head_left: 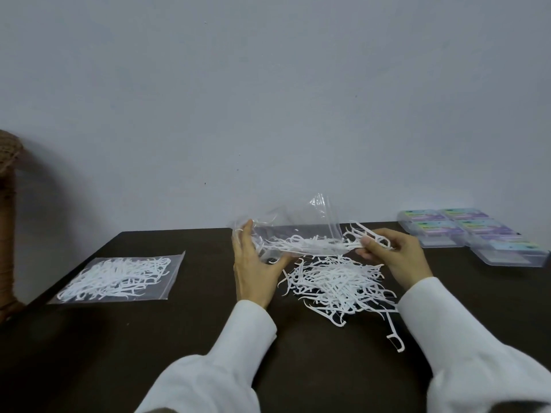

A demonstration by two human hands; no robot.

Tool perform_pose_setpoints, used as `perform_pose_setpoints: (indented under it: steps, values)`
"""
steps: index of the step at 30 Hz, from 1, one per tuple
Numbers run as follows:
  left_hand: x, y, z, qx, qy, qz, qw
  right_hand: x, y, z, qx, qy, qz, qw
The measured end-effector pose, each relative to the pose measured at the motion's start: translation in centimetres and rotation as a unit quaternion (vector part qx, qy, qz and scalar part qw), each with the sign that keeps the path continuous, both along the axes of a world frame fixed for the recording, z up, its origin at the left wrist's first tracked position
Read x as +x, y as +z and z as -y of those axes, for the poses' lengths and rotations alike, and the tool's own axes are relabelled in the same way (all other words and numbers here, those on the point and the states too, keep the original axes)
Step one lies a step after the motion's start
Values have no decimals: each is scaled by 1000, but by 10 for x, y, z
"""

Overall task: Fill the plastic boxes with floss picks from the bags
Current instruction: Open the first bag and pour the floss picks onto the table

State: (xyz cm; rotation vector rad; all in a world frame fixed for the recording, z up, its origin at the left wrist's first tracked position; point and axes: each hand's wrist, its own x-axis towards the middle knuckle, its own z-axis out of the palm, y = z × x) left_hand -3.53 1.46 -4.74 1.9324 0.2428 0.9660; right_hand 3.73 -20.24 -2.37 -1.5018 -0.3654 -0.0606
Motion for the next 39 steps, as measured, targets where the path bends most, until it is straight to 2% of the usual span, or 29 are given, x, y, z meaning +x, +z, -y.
perform_pose_setpoints:
  steps: [6, 19, 21, 24, 27, 29, 32, 36, 39]
  values:
    - [-2, 3, -1, -19, 22, 3, 1000, 0, 4, 4, 95, -2, -48, 994]
    - [-1, 6, -5, -100, 42, 6, 994, 11, -5, 12, 114, -50, -121, 985]
    - [1, 6, -6, -106, 48, 6, 993, 13, -8, 11, 88, -48, -124, 987]
    - [1, 5, -6, -106, 47, 0, 993, 10, -11, 8, -31, -11, -105, 994]
    - [2, 3, -4, -100, 28, 1, 995, 3, -13, 1, -234, 10, -3, 972]
    - [2, 3, -2, -95, 12, 5, 995, -1, -12, -2, -285, 35, 50, 956]
    - [1, 3, 1, -88, -14, 5, 996, -3, -11, -2, -282, 58, 83, 954]
    - [-1, 2, 4, -76, -36, 2, 996, -7, -6, -4, -210, 62, 87, 972]
    - [-1, 2, 5, -77, -39, 2, 996, -8, -5, -5, -194, 55, 98, 975]
